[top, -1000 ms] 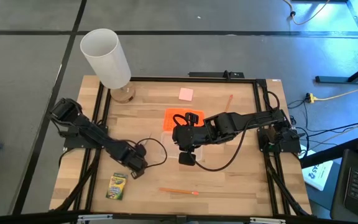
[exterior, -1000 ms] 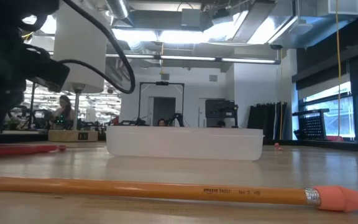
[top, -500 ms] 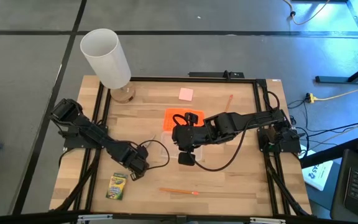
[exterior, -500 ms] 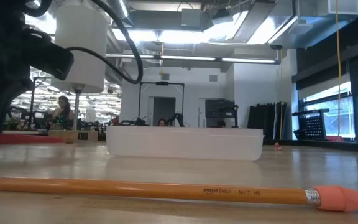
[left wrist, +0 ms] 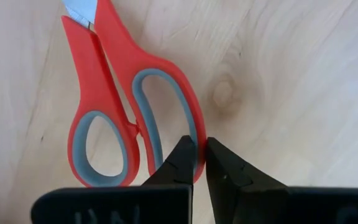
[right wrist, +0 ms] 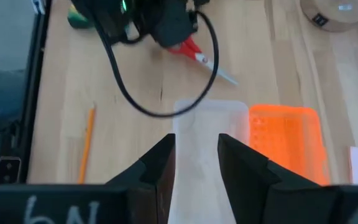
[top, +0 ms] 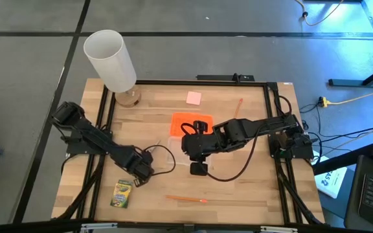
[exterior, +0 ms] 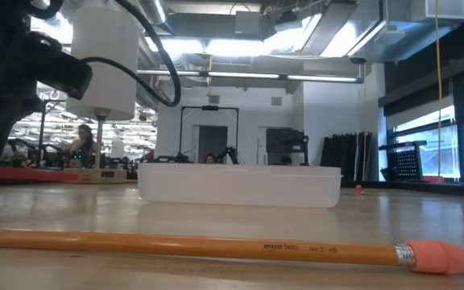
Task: Pack school essentials
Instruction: Put the scissors into the orange supply box
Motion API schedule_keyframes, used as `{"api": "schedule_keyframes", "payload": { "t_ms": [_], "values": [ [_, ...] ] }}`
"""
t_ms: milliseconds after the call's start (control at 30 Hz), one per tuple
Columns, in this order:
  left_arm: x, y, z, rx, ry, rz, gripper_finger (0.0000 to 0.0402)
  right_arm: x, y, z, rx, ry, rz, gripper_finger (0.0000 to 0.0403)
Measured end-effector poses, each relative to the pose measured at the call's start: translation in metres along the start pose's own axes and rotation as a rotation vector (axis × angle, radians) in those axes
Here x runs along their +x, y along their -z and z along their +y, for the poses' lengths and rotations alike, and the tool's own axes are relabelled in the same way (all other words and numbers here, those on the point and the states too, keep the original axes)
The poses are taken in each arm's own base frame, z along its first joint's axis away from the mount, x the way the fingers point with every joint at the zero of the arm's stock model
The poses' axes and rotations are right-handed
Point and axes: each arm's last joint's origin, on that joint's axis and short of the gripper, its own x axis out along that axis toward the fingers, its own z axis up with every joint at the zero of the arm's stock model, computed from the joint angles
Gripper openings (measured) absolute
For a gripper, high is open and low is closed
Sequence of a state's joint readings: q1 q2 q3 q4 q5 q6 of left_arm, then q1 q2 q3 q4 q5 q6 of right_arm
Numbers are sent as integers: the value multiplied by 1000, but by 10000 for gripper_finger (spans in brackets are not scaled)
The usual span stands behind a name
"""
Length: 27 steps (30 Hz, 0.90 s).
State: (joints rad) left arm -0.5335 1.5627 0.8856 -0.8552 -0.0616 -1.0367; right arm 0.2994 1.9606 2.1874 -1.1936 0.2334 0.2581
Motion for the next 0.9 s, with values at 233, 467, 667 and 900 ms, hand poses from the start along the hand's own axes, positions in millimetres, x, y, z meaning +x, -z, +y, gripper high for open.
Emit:
{"api": "schedule_keyframes", "payload": {
  "t_ms": [233, 467, 667, 900],
  "values": [
    [-22, 3, 8, -9, 56, -44, 12, -21, 4, -4, 33, 17, 64, 123],
    [-50, 14, 30, 33, 33, -89, 12, -47, 5, 2, 10, 2, 49, 123],
    [-73, 18, 44, 118, 92, -209, 12, -55, 13, 1, 37, 67, 84, 123],
    [-77, 5, 39, 256, 130, -331, 12, -60, 19, -5, 82, 192, 104, 123]
  ]
}}
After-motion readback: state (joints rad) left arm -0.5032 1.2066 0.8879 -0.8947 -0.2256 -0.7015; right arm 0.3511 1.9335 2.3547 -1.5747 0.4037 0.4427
